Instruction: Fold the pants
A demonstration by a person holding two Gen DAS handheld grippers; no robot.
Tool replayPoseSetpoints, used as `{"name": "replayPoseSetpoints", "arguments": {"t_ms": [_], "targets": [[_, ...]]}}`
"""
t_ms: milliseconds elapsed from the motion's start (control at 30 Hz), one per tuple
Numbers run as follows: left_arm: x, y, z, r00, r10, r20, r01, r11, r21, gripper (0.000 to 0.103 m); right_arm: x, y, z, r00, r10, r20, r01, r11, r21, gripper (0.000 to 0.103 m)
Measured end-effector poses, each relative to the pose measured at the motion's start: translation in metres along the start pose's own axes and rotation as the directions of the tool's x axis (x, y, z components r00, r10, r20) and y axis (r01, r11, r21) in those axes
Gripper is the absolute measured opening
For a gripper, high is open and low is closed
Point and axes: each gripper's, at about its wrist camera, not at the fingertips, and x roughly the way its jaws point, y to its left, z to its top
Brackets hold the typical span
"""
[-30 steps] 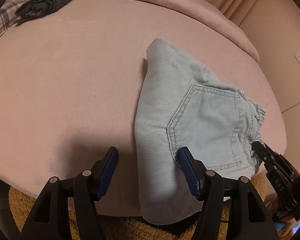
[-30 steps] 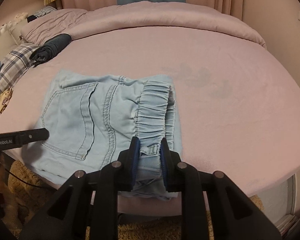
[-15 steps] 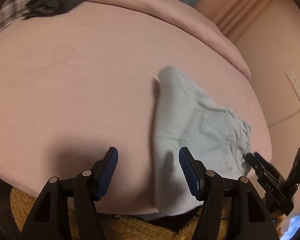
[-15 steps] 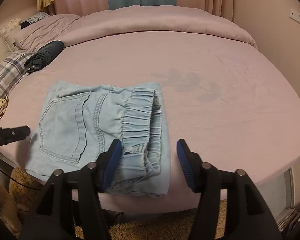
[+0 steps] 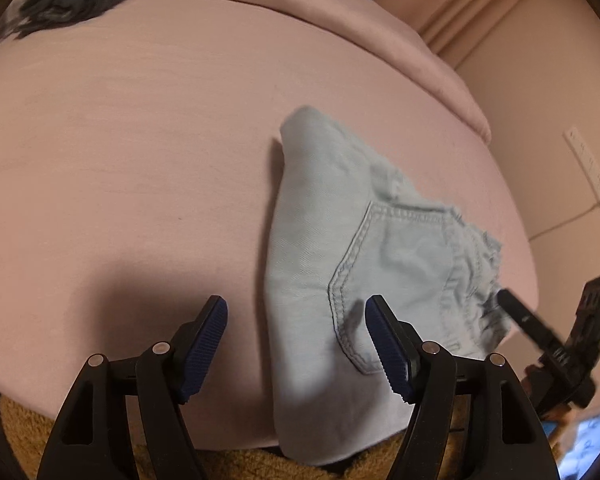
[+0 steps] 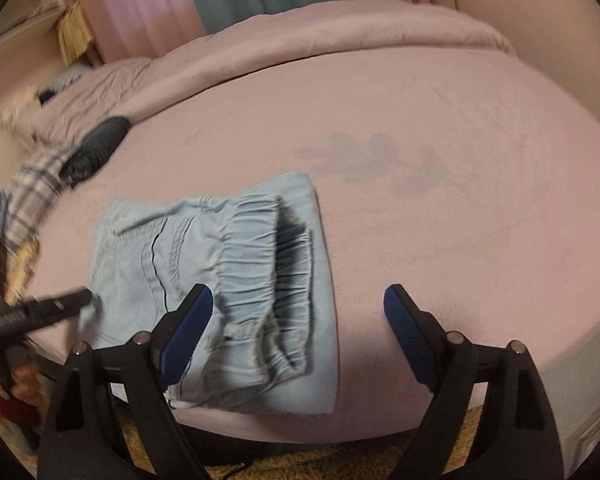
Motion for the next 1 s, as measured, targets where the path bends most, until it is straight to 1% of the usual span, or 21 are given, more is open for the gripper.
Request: {"name": "replayPoseSetpoints", "arguments": {"t_ms": [100,167,200,267,367,400,433,467,500,533,600,667,733,800,900,967,1000], "targets": [[0.009,-0.005,-0.002,0.999,0.033,-0.002,-0.033,0.999,0.024,0.072,0.011,-0.013,-0.006,0.996,0.075,-0.047,-0.072,0.995,0.073,0.089],[0.009,-0.008,-0.004,0.999,0.043,0.005,-0.043,0.998,0.045,0.074,0.020,-0.018,-0.012,0.988,0.133,-0.078,-0.125,0.986,0.107,0.088],[0.010,-0.009,-0.004,0.999,0.048,0.002,-0.048,0.997,0.060,0.076,0.022,-0.018,-0.015,0.985,0.153,-0.081,-0.143,0.983,0.118,0.089],[0.012,-0.012,-0.005,0.998,0.055,0.005,-0.055,0.995,0.079,0.076,0.022,-0.016,-0.017,0.984,0.163,-0.077,-0.154,0.982,0.112,0.090],[0.012,-0.009,-0.006,1.000,0.022,0.004,-0.023,0.996,0.083,0.077,0.028,-0.010,-0.018,0.974,0.207,-0.093,-0.199,0.975,0.097,0.090],[0.015,-0.007,-0.004,1.000,-0.003,0.000,0.003,0.997,0.079,0.080,0.032,-0.007,-0.020,0.969,0.227,-0.100,-0.218,0.972,0.092,0.090],[0.017,-0.005,-0.001,1.000,-0.025,-0.003,0.025,0.997,0.072,0.083,0.036,-0.004,-0.020,0.968,0.230,-0.104,-0.222,0.972,0.081,0.090],[0.020,-0.004,0.002,0.999,-0.042,-0.003,0.043,0.997,0.061,0.083,0.039,0.000,-0.020,0.967,0.233,-0.108,-0.227,0.972,0.064,0.090],[0.021,-0.004,0.005,0.999,-0.041,-0.005,0.041,0.997,0.058,0.083,0.042,0.003,-0.019,0.964,0.240,-0.115,-0.235,0.971,0.050,0.090],[0.022,-0.006,0.006,0.999,-0.033,-0.010,0.033,0.997,0.066,0.083,0.046,0.005,-0.017,0.960,0.251,-0.125,-0.247,0.968,0.047,0.090],[0.027,-0.018,0.006,1.000,0.000,-0.020,0.002,0.994,0.112,0.083,0.054,0.009,-0.013,0.952,0.276,-0.134,-0.271,0.961,0.059,0.092],[0.035,-0.032,0.008,1.000,0.009,-0.020,-0.005,0.986,0.169,0.084,0.065,0.016,-0.005,0.946,0.286,-0.151,-0.286,0.958,0.021,0.098],[0.040,-0.032,0.012,1.000,0.008,-0.024,-0.004,0.985,0.172,0.086,0.074,0.023,0.000,0.948,0.272,-0.167,-0.278,0.960,-0.014,0.098],[0.038,-0.034,0.011,0.999,0.017,-0.029,-0.013,0.986,0.163,0.086,0.075,0.025,0.002,0.951,0.260,-0.167,-0.263,0.965,0.003,0.097],[0.035,-0.039,0.001,1.000,0.019,-0.016,-0.016,0.982,0.188,0.085,0.066,0.022,-0.008,0.958,0.256,-0.129,-0.257,0.966,0.008,0.092],[0.029,-0.038,-0.010,1.000,0.010,-0.009,-0.009,0.981,0.194,0.084,0.060,0.019,-0.014,0.958,0.261,-0.118,-0.261,0.965,0.010,0.084],[0.026,-0.038,-0.012,1.000,0.005,-0.009,-0.003,0.982,0.191,0.081,0.057,0.017,-0.016,0.956,0.269,-0.117,-0.269,0.963,0.019,0.082]]}}
